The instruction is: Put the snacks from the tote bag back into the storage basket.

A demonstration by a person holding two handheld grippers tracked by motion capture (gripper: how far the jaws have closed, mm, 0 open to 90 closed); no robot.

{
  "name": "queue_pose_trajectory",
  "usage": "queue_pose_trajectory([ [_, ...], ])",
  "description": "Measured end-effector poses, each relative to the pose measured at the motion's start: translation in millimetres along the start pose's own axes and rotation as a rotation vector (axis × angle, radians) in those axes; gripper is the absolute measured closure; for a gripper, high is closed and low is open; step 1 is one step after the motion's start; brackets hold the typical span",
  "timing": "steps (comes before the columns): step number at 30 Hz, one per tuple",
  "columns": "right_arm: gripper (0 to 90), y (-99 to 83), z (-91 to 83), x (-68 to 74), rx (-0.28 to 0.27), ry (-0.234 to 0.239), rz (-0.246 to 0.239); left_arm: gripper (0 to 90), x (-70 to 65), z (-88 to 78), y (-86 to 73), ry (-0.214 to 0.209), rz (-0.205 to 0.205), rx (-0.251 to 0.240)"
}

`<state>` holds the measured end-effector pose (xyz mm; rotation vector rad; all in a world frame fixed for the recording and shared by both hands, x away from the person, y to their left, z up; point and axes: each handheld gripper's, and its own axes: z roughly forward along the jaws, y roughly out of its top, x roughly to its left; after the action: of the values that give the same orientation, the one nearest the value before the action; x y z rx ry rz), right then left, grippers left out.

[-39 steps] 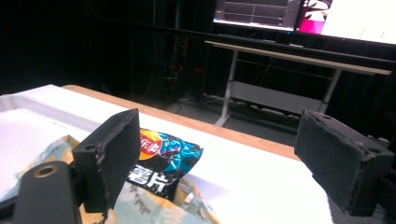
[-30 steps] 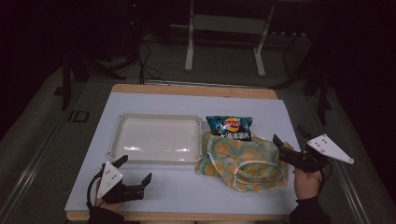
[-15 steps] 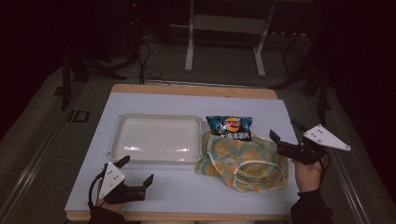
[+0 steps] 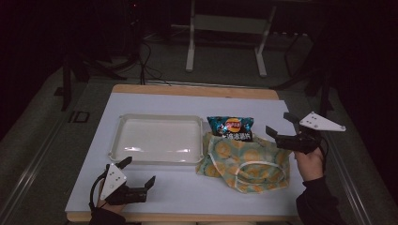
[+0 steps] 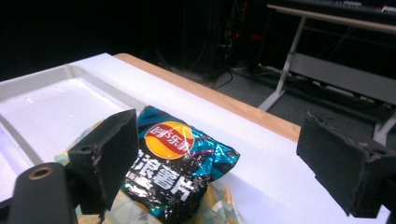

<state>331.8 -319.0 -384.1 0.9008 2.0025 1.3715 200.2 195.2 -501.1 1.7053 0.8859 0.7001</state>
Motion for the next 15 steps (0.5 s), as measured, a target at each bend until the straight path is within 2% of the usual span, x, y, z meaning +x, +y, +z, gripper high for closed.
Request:
queue_pose_trajectory([
  [2, 12.5, 2.3, 5.3, -7.0, 0.024, 0.025, 0.027, 0.3, -0.3, 0.4, 0.0, -0.001, 0.002, -0.001],
  [5, 11.5, 5.5, 12.1, -12.8, 0.045, 0.022, 0.038, 0.2, -0.8, 1.6, -0.1, -0.007, 0.004, 0.005],
  [8, 10.8, 9.3, 18.1, -19.4, 0.043, 0.060, 0.057, 0.3, -1.2, 1.7, 0.0, -0.009, 0.005, 0.007],
  [11, 10.8, 14.4, 25.1, -25.5, 0.052, 0.078, 0.051, 0.2, -1.1, 1.9, 0.0, -0.008, 0.008, 0.010],
  [15, 12.0, 20.3, 36.2, -32.3, 0.094, 0.121, 0.022, 0.3, -1.0, 2.5, 0.0, -0.010, 0.008, 0.012],
])
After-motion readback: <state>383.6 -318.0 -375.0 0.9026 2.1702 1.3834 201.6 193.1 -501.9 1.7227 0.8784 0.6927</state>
